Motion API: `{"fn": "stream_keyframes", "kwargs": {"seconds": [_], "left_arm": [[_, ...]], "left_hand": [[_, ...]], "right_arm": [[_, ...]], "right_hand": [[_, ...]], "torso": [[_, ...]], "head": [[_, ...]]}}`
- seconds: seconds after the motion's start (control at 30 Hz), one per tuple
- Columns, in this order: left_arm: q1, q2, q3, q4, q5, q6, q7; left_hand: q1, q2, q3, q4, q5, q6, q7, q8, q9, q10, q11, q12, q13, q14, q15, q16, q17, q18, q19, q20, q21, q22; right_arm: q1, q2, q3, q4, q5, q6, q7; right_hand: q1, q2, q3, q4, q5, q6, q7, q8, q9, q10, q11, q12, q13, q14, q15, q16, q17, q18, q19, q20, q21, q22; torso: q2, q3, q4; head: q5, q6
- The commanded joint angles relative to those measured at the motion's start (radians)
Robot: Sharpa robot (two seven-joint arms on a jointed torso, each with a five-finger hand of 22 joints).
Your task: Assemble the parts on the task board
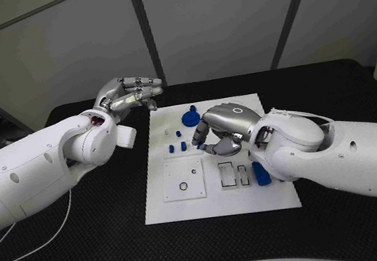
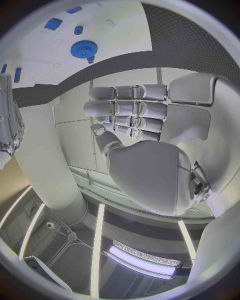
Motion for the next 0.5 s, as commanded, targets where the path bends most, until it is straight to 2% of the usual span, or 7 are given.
{"fn": "stream_keyframes", "kwargs": {"seconds": [0.03,0.17,0.23,0.37,0.5], "left_arm": [[0.001,0.006,0.0,0.0,0.027,0.014,0.011],[0.002,0.012,0.0,-0.001,0.028,0.016,0.01],[0.002,0.014,0.0,-0.002,0.028,0.016,0.01],[0.002,0.017,-0.001,-0.003,0.029,0.018,0.01],[0.002,0.02,-0.002,-0.004,0.029,0.021,0.01]], "left_hand": [[0.0,0.008,-0.007,0.0,0.006,0.003,0.004,-0.001,0.0,0.001,0.002,0.003,0.001,-0.007,0.003,-0.007,-0.001,-0.012,-0.007,0.003,-0.005,-0.001],[-0.001,0.008,-0.008,0.001,0.006,0.003,0.004,-0.001,0.0,0.0,0.002,0.003,0.001,-0.007,0.003,-0.008,-0.002,-0.012,-0.007,0.003,-0.006,-0.002],[-0.001,0.008,-0.008,0.001,0.006,0.003,0.004,-0.001,0.0,0.0,0.002,0.003,0.001,-0.007,0.003,-0.008,-0.002,-0.012,-0.007,0.003,-0.006,-0.002],[-0.001,0.008,-0.008,0.001,0.006,0.003,0.004,-0.001,0.0,0.0,0.002,0.003,0.001,-0.007,0.003,-0.008,-0.002,-0.012,-0.007,0.003,-0.006,-0.002],[-0.001,0.008,-0.008,0.001,0.006,0.003,0.004,-0.001,0.0,0.0,0.002,0.003,0.001,-0.007,0.003,-0.008,-0.002,-0.012,-0.007,0.003,-0.006,-0.002]], "right_arm": [[-0.014,0.021,0.0,-0.018,0.021,0.021,0.022],[-0.036,0.047,-0.002,-0.044,0.025,0.037,0.024],[-0.043,0.055,-0.004,-0.051,0.025,0.044,0.024],[-0.052,0.068,-0.018,-0.062,0.026,0.058,0.022],[-0.055,0.079,-0.026,-0.076,0.024,0.071,0.019]], "right_hand": [[-0.009,0.0,0.0,-0.008,0.005,0.003,0.003,-0.003,0.001,0.0,0.003,-0.005,0.0,0.018,-0.006,-0.003,-0.002,-0.011,0.063,-0.009,0.003,0.192],[-0.01,0.001,0.0,-0.008,0.005,0.002,0.003,-0.004,0.001,0.0,0.003,-0.005,0.0,0.018,-0.006,-0.004,-0.003,-0.011,0.063,-0.009,0.003,0.191],[-0.011,0.001,0.0,-0.009,0.005,0.001,0.004,-0.005,0.0,-0.002,0.004,-0.006,-0.001,0.018,-0.006,-0.003,-0.002,-0.011,0.063,-0.009,0.003,0.192],[-0.012,0.002,0.001,-0.01,0.005,0.0,0.004,-0.006,0.0,-0.003,0.004,-0.006,-0.002,0.018,-0.006,-0.003,-0.002,-0.011,0.064,-0.009,0.004,0.192],[-0.013,0.002,0.001,-0.012,0.005,-0.002,0.005,-0.007,0.0,-0.004,0.005,-0.006,-0.003,0.018,-0.005,-0.003,-0.002,-0.011,0.063,-0.009,0.004,0.192]], "torso": [[0.0,0.0013,-0.0033],[0.001,0.001,-0.001],[0.001,0.002,-0.0021],[0.002,0.0034,-0.0017],[0.001,0.0031,-0.0011]], "head": [[0.016,-0.005],[0.024,-0.01],[0.033,-0.013],[0.043,-0.02],[0.047,-0.025]]}}
